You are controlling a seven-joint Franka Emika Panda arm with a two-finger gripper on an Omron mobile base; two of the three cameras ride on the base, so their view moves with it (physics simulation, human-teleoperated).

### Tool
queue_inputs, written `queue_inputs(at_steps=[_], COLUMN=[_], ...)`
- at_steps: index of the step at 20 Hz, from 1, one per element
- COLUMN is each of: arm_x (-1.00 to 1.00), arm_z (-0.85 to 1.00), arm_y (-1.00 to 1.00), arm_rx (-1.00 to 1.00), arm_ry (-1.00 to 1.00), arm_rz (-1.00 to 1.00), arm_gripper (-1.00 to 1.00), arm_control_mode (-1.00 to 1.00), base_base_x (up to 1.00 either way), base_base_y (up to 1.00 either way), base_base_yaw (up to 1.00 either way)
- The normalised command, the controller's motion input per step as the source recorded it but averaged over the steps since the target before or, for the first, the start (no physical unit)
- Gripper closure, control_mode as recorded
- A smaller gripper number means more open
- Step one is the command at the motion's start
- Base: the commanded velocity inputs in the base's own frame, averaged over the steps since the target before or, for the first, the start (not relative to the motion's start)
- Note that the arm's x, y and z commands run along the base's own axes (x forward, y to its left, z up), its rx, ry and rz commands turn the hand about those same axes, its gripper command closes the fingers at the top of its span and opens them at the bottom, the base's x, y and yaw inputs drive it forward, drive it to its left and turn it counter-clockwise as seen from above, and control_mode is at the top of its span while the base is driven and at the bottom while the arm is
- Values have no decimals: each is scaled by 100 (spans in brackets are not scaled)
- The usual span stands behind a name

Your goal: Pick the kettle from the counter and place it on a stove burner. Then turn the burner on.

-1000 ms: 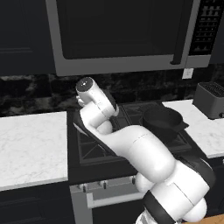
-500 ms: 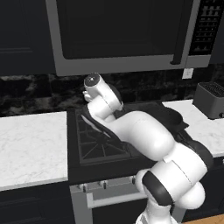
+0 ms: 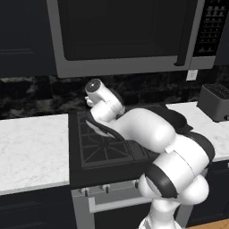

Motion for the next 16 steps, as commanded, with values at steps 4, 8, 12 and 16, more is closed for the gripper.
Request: queue_inputs(at_steps=[4,8,12,16], arm_x=[6,0,0,0], arm_z=[-33,-35,-36,-31], arm_y=[0,0,0,0], arm_rx=[-1,-1,-1,-1], arm_ry=[0,0,0,-1], arm_rz=[0,0,0,0], arm_gripper=[100,100,100,100], arm_control_mode=[-100,-100,-100,-100], base_base_x=[0,0,0,0], base_base_y=[0,0,0,0], base_base_yaw=[0,0,0,0])
